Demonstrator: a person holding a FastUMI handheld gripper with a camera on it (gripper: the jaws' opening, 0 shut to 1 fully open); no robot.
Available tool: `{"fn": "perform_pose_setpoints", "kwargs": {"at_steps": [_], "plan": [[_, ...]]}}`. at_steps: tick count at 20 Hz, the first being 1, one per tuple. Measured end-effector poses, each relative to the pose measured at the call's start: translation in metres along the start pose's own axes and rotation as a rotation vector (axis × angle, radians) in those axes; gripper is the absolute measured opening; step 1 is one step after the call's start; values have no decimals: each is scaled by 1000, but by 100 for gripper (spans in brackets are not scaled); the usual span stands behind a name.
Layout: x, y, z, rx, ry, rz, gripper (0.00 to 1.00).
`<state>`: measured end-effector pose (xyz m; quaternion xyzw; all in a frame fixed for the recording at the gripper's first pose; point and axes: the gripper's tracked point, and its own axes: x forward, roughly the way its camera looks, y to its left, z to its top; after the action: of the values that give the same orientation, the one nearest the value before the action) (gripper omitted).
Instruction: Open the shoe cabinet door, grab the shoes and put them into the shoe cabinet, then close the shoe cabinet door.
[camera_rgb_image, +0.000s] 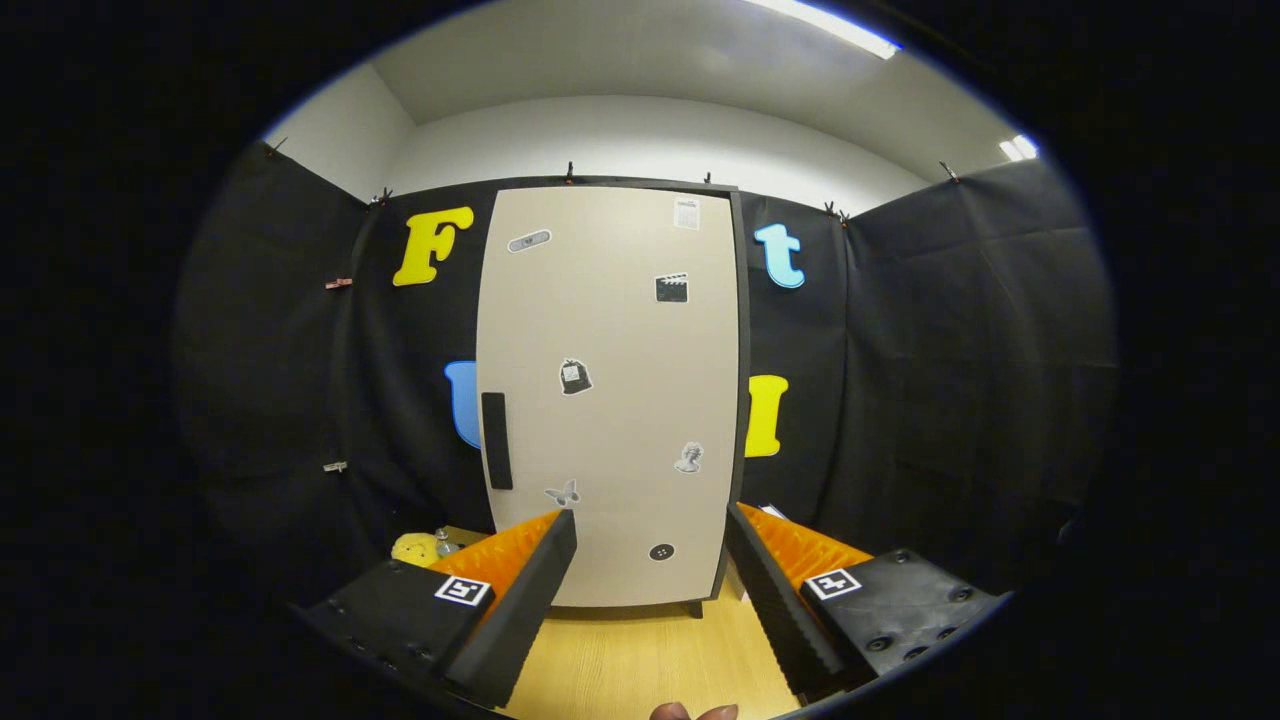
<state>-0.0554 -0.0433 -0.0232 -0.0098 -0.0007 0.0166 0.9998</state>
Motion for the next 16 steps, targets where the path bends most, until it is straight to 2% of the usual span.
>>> {"fn": "perform_pose_setpoints", "kwargs": {"at_steps": [6, 7, 8, 16], "plan": [[2, 2, 2, -26, 3, 12, 98], [-11, -9, -10, -36, 9, 9, 98], [3, -1, -2, -43, 15, 5, 98], [1, -6, -2, -22, 26, -11, 98]]}}
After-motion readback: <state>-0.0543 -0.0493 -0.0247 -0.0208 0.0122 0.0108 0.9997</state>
